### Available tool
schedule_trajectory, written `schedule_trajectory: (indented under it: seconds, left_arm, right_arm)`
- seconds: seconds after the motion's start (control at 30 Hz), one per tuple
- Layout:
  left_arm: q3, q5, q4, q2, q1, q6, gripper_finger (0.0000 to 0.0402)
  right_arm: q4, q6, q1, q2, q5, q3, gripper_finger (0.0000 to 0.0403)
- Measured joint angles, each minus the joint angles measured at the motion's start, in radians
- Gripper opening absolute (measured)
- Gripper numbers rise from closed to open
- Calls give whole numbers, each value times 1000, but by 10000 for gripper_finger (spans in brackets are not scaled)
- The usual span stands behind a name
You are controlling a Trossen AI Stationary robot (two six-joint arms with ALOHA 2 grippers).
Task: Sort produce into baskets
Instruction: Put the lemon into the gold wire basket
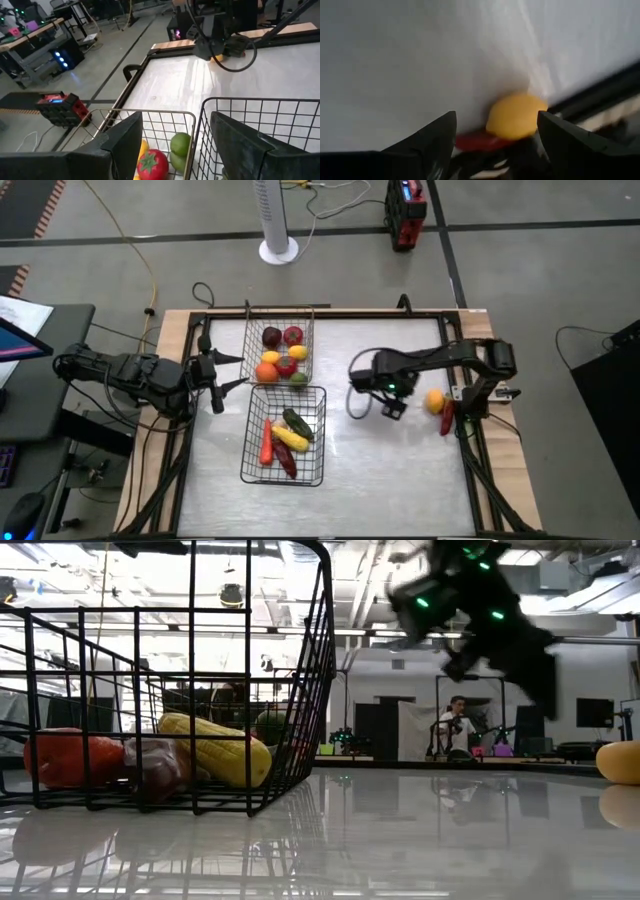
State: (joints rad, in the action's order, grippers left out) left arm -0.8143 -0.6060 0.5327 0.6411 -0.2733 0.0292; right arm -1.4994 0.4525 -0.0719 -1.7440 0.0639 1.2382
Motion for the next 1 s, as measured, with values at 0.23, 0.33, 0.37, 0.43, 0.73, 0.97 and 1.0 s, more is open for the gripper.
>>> schedule_trajectory:
  seconds: [0.23, 0.33, 0.37, 0.43, 0.73, 0.97, 1.0]
  left_arm:
    - [0, 0, -10, 0, 0, 8, 223]
    - [0, 0, -11, 0, 0, 10, 223]
    - [0, 0, -11, 0, 0, 10, 223]
    - [0, 0, -11, 0, 0, 11, 223]
    - [0, -1, -11, 0, 0, 11, 223]
    - [0, -2, -11, 0, 0, 15, 223]
    - [0, -2, -11, 0, 0, 15, 223]
  right_arm:
    - [62, 141, -3, 140, -95, -253, 303]
    - [91, 202, -10, 187, -122, -327, 303]
    - [89, 222, -14, 199, -119, -349, 303]
    - [99, 262, -24, 219, -106, -395, 303]
    - [215, 318, -65, 219, -49, -425, 303]
    - [227, 304, -140, 169, -57, -428, 303]
    - [238, 291, -148, 153, -57, -428, 303]
